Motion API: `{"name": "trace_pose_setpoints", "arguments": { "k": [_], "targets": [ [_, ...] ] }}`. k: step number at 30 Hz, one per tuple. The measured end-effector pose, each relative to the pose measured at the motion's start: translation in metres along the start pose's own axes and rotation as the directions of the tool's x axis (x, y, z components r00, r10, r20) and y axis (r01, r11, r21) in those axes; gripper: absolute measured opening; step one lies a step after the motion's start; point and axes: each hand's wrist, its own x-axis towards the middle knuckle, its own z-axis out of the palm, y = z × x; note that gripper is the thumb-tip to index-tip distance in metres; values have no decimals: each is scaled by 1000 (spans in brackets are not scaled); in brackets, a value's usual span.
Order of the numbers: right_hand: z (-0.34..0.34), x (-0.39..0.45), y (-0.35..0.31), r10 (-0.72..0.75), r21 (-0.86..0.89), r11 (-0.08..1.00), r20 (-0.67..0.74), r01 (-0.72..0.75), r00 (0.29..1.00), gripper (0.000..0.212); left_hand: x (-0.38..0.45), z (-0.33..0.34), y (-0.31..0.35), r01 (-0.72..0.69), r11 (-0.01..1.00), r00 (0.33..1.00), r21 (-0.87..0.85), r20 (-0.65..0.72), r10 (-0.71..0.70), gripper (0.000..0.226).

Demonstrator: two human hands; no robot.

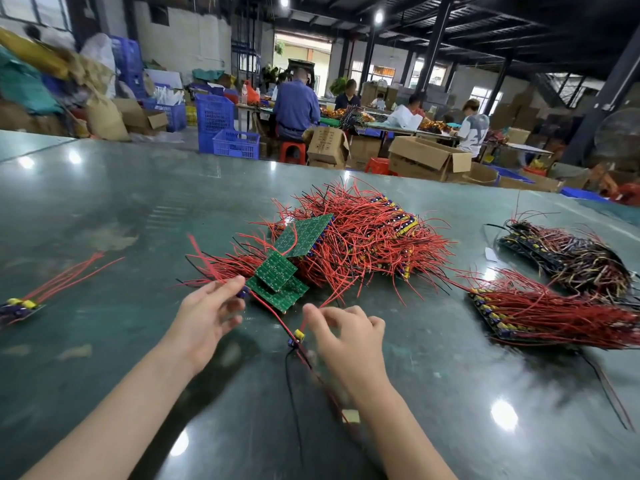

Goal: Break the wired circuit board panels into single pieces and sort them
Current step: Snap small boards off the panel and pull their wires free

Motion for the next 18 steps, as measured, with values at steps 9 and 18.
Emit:
{"name": "trace_pose_setpoints", "arguments": {
  "k": [9, 18],
  "targets": [
    [8, -5, -11, -241, 6, 970, -53, 242, 969, 19, -23, 27, -26, -95, 983, 987, 155, 141, 73, 11],
    [9, -5, -11, -143, 28, 989, 23, 143, 989, 21, -22, 28, -32, -153, 970, 983, 189, 133, 129, 12]
  ]
}}
